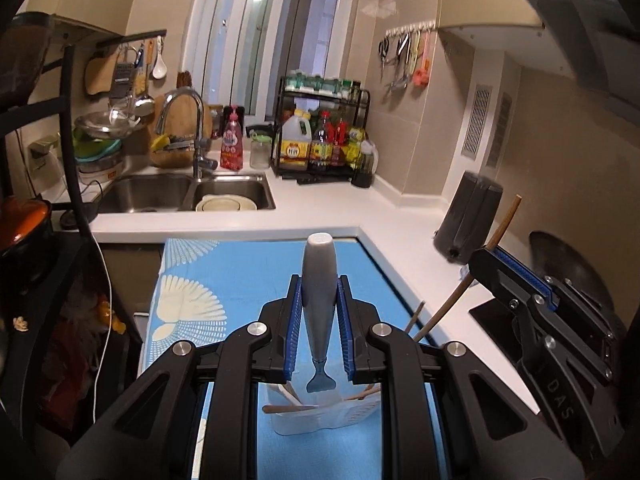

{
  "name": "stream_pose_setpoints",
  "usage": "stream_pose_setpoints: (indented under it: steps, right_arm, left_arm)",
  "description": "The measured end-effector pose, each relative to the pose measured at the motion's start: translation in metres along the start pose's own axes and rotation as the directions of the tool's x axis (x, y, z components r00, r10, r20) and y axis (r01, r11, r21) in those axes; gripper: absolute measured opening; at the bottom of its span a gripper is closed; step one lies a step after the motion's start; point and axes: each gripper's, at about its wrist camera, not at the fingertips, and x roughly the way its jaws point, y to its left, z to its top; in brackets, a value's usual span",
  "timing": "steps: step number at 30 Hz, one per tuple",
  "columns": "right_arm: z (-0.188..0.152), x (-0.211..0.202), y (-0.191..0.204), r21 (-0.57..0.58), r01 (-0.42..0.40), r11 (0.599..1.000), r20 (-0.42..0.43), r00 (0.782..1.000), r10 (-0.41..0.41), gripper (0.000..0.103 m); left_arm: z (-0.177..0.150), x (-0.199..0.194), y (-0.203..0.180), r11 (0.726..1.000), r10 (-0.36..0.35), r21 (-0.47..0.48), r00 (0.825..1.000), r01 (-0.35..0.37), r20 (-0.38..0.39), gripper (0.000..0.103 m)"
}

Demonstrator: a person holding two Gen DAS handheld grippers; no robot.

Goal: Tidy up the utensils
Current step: 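Open both grippers over the container and withdraw them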

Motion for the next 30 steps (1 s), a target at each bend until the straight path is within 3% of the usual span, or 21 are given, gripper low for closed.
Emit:
stream_pose_setpoints:
  steps: [8,12,23,25,29,30]
  right_arm:
    - [-0.048,0.036,-0.01,0.016,0.011,1.0,-0.111,0.994,-0.009,0.009]
    - [-0.053,0.037,-0.014,0.025,0.014,1.0,-0.118,0.993,-0.011,0.012]
    - [-0.046,0.02,-0.007,0.003,0.021,1.0,-0.104,0.994,-0.021,0.012]
    - [-0.045,0.01,-0.004,-0.008,0.024,1.0,-0.093,0.995,-0.025,0.012]
    - [-0.047,-0.024,-0.003,0.025,0.035,0.999,-0.036,0.999,-0.034,0.023]
    - [-0.051,-0.034,-0.003,0.037,0.045,0.998,-0.019,0.999,-0.044,0.034]
  left_arm:
    - [-0.03,0.048,0.019,1.0,0.021,-0.009,0.996,-0.022,-0.088,0.018]
    - [-0.029,0.043,0.02,1.0,0.015,-0.009,0.998,-0.016,-0.067,0.024]
    - [-0.023,0.013,0.005,1.0,0.004,0.017,1.0,-0.004,-0.003,0.024]
    - [-0.023,0.001,0.003,1.0,0.003,0.022,1.0,-0.004,0.017,0.028]
    - [-0.033,-0.033,0.004,1.0,0.006,0.02,0.997,-0.008,0.071,0.039]
    - [-0.037,-0.039,0.005,1.0,0.01,0.021,0.997,-0.012,0.082,0.044]
